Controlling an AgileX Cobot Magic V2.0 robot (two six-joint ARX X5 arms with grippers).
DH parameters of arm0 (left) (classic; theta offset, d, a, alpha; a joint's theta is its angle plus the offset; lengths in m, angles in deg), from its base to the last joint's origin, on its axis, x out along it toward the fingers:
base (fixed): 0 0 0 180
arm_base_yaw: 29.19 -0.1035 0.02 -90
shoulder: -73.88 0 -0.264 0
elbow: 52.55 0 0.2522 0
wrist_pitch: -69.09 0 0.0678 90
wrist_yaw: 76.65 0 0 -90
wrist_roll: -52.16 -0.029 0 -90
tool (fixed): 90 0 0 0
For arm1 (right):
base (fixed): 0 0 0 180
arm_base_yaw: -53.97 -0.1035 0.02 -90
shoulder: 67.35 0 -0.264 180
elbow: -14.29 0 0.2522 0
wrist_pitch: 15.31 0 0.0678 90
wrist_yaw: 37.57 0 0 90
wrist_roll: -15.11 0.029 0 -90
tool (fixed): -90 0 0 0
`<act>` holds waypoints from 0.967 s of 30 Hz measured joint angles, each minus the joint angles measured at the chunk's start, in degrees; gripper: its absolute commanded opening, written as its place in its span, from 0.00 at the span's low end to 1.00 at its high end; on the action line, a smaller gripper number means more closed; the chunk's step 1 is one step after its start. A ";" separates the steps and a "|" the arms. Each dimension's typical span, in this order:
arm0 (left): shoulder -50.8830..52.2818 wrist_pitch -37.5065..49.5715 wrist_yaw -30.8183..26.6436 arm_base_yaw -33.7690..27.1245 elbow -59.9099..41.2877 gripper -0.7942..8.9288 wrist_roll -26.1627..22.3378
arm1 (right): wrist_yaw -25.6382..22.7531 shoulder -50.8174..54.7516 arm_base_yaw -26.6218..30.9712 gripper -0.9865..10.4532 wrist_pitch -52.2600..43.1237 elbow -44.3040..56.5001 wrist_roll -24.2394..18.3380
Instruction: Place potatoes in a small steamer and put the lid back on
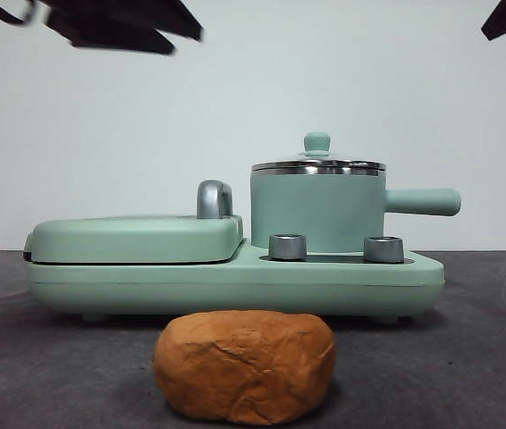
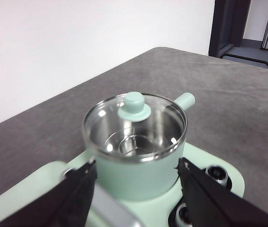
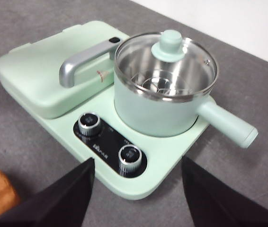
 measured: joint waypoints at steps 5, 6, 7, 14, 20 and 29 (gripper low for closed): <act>-7.54 3.26 -1.53 2.38 3.56 0.37 1.42 | 0.00 0.00 0.00 0.34 -1.38 0.00 0.26; -8.85 3.69 -2.21 2.84 4.33 0.37 1.46 | 0.00 0.00 0.00 0.34 -1.49 0.00 0.26; -10.54 4.52 -2.43 3.41 5.35 0.37 1.57 | 0.02 0.00 0.00 0.34 -1.51 0.00 0.26; -19.91 6.21 -3.52 5.42 12.44 0.37 1.92 | 0.02 0.00 0.00 0.34 -1.51 0.00 0.26; -26.97 6.21 -3.98 6.23 19.58 0.37 2.08 | 0.00 0.00 0.00 0.34 -1.51 0.00 0.26; -35.80 6.32 -4.07 6.84 28.46 0.37 2.32 | 0.00 0.00 0.00 0.34 -1.51 0.00 0.26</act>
